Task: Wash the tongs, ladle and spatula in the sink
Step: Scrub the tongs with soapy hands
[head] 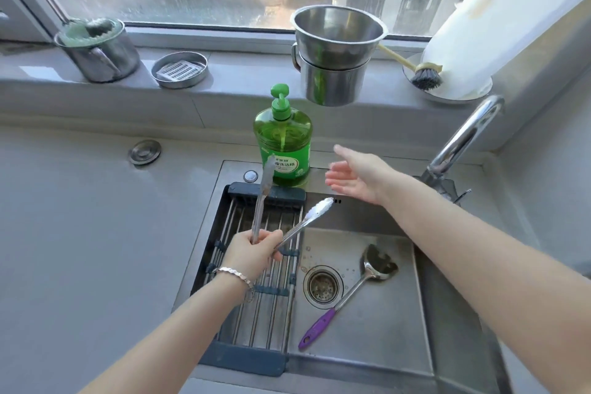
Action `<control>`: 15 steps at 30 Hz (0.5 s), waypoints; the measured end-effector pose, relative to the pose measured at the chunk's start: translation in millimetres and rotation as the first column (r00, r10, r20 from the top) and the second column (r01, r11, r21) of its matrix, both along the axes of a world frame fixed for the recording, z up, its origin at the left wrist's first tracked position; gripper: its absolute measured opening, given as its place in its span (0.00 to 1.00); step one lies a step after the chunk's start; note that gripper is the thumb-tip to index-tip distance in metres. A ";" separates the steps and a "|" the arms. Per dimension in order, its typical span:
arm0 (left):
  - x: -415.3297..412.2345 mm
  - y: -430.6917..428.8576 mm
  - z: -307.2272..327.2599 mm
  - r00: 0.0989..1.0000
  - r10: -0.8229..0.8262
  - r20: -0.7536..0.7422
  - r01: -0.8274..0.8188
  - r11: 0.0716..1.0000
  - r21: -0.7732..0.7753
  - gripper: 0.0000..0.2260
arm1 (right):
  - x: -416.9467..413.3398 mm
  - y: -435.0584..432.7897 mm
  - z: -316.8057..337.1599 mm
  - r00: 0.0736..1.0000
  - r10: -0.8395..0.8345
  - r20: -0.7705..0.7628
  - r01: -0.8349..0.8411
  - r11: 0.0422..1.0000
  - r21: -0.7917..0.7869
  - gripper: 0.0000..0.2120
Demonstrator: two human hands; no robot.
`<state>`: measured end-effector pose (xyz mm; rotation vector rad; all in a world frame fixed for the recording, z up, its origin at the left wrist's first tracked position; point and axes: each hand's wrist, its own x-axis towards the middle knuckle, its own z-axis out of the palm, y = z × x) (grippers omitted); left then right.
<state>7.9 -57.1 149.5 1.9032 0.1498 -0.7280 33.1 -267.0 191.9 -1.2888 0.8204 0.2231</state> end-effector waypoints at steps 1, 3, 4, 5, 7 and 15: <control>6.0 1.3 0.6 1.000 0.007 -0.020 -0.007 1.000 0.001 0.11 | 18.6 2.8 12.2 0.999 0.052 0.008 -0.052 0.996 0.072 0.19; 18.4 2.3 1.8 0.999 0.023 -0.037 -0.022 1.000 0.014 0.11 | 54.0 8.6 31.3 0.993 0.118 0.020 -0.120 0.984 0.133 0.21; 25.0 2.5 2.2 0.999 0.035 -0.038 -0.034 0.999 0.021 0.11 | 70.5 11.5 38.1 0.991 0.135 0.013 -0.136 0.981 0.141 0.22; 31.7 2.8 1.7 0.998 0.045 -0.036 -0.044 0.999 0.025 0.10 | 84.8 14.4 43.1 0.989 0.148 -0.005 -0.146 0.980 0.138 0.23; 42.9 3.6 0.6 0.997 0.064 -0.035 -0.063 0.998 0.021 0.10 | 108.3 19.8 46.6 0.986 0.160 -0.053 -0.151 0.979 0.135 0.24; 64.1 4.2 -11.9 0.996 0.088 -0.015 -0.088 0.995 -0.036 0.12 | 141.3 24.7 44.8 0.995 0.062 -0.082 -0.036 0.958 0.286 0.16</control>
